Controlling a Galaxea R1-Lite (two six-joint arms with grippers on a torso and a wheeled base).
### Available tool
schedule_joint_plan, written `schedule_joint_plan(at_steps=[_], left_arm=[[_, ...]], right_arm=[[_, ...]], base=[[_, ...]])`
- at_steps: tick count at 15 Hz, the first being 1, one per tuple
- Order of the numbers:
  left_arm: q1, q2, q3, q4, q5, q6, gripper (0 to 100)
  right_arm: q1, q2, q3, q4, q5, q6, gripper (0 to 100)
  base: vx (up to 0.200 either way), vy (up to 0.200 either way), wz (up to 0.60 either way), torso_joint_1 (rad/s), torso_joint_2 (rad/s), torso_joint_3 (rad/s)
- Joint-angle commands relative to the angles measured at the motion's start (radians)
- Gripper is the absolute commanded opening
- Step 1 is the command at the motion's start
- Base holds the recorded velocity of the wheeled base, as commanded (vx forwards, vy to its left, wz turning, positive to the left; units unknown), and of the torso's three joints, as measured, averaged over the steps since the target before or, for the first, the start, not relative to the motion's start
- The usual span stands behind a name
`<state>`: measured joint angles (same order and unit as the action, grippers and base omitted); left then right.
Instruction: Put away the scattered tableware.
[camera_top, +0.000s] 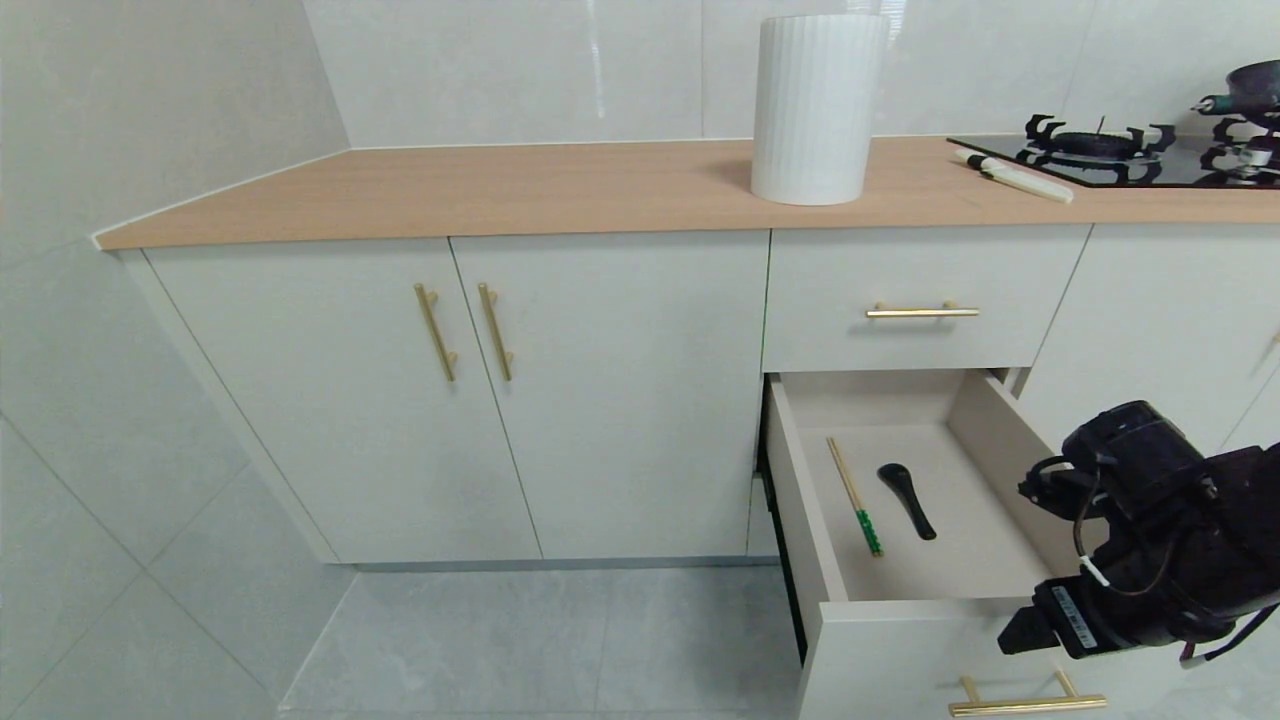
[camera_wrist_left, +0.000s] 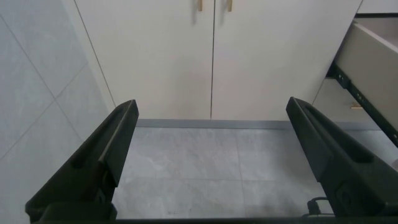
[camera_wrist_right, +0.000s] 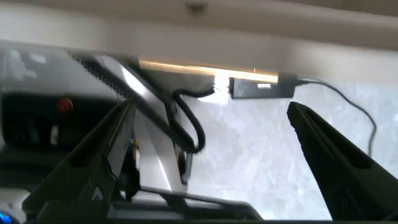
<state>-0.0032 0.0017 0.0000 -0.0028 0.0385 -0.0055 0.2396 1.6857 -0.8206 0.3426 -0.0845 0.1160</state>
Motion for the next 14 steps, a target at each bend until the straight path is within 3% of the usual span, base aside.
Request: schedule_joint_plan(at_steps=[1,9,14], left_arm=[[0.000,0.000,0.000,0.000,0.000,-0.001,100],[0.000,0.000,0.000,0.000,0.000,-0.001,100],[0.000,0.000,0.000,0.000,0.000,-0.001,100]], right_arm=[[0.000,0.009,0.003,-0.011,-0.001,0.001,100],[0.000,0.034,0.003,-0.112,-0.029,0.037,100],[-0.002,0.117,-0.020,-0.260,-0.035,0.031,100]], base=[[0.000,0.000,0.00,0.000,0.00,0.000],[0.000,0.000,0.00,0.000,0.00,0.000],[0.000,0.000,0.00,0.000,0.00,0.000]])
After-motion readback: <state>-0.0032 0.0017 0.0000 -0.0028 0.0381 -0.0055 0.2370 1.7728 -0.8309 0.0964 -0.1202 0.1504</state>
